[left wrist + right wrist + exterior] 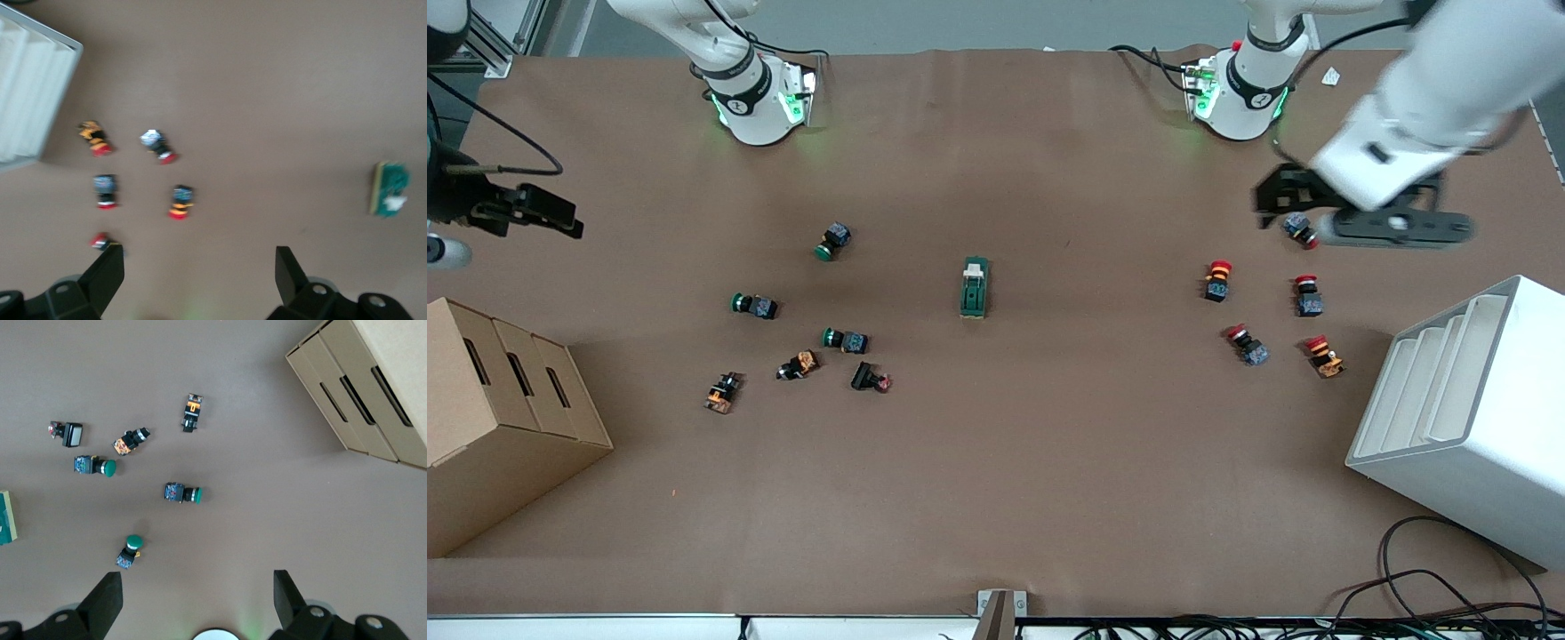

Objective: Close load switch with both arms

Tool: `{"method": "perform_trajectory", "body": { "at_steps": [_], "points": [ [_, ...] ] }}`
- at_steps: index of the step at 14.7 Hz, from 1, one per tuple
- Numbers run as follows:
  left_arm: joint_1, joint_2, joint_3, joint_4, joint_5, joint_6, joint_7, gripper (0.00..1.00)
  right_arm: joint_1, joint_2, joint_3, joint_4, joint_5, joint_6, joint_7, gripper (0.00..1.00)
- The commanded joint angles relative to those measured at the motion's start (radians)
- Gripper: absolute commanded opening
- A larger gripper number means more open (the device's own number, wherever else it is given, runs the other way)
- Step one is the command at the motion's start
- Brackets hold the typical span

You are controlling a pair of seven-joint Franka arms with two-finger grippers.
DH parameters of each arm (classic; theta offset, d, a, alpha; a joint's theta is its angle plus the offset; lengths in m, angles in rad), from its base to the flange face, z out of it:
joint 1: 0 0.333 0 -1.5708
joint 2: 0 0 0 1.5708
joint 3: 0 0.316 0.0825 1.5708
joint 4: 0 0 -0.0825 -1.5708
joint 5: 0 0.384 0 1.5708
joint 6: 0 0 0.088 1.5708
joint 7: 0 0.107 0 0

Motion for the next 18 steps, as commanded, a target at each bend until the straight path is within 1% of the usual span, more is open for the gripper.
{"method": "perform_trajectory", "body": {
  "at_steps": [1, 3, 4, 6, 8, 9, 11, 13, 14, 16, 18],
  "points": [
    [-0.061, 0.048, -0.083, 0.003, 0.0, 0.065, -0.29, 1.0, -0.008, 0.076, 0.002, 0.031, -0.018, 0.027, -0.02, 1.0],
    [-0.139, 0.085, -0.128, -0.026, 0.016, 0.148, -0.487, 1.0, -0.026, 0.121, 0.002, 0.043, -0.011, 0.029, -0.072, 1.0],
    [-0.189, 0.095, -0.131, -0.049, 0.035, 0.195, -0.584, 1.0, -0.028, 0.162, 0.002, 0.043, -0.012, 0.026, -0.103, 1.0],
    [-0.312, 0.137, -0.131, -0.094, 0.129, 0.272, -0.775, 1.0, -0.031, 0.179, 0.002, 0.048, -0.015, 0.02, -0.126, 1.0],
    [-0.419, 0.205, -0.133, -0.122, 0.24, 0.337, -0.996, 1.0, -0.045, 0.179, 0.002, 0.028, 0.014, 0.021, -0.122, 1.0],
    [-0.462, 0.235, -0.133, -0.134, 0.292, 0.37, -1.084, 1.0, -0.043, 0.179, 0.002, 0.014, 0.052, 0.029, -0.117, 1.0],
    [-0.557, 0.307, -0.131, -0.149, 0.412, 0.404, -1.204, 1.0, -0.04, 0.189, 0.003, -0.001, 0.106, 0.029, -0.038, 1.0],
    [-0.616, 0.385, -0.133, -0.155, 0.569, 0.42, -1.352, 1.0, -0.02, 0.193, 0.006, -0.044, 0.191, 0.056, 0.068, 1.0],
    [-0.642, 0.416, -0.133, -0.165, 0.645, 0.44, -1.415, 1.0, 0.006, 0.192, 0.006, -0.073, 0.225, 0.085, 0.135, 1.0],
    [-0.677, 0.471, -0.133, -0.174, 0.771, 0.472, -1.538, 1.0, 0.076, 0.192, 0.008, -0.102, 0.25, 0.127, 0.263, 1.0],
    [-0.716, 0.514, -0.133, -0.2, 0.912, 0.478, -1.638, 0.99, 0.144, 0.192, 0.008, -0.163, 0.313, 0.196, 0.338, 1.0]
  ]
}}
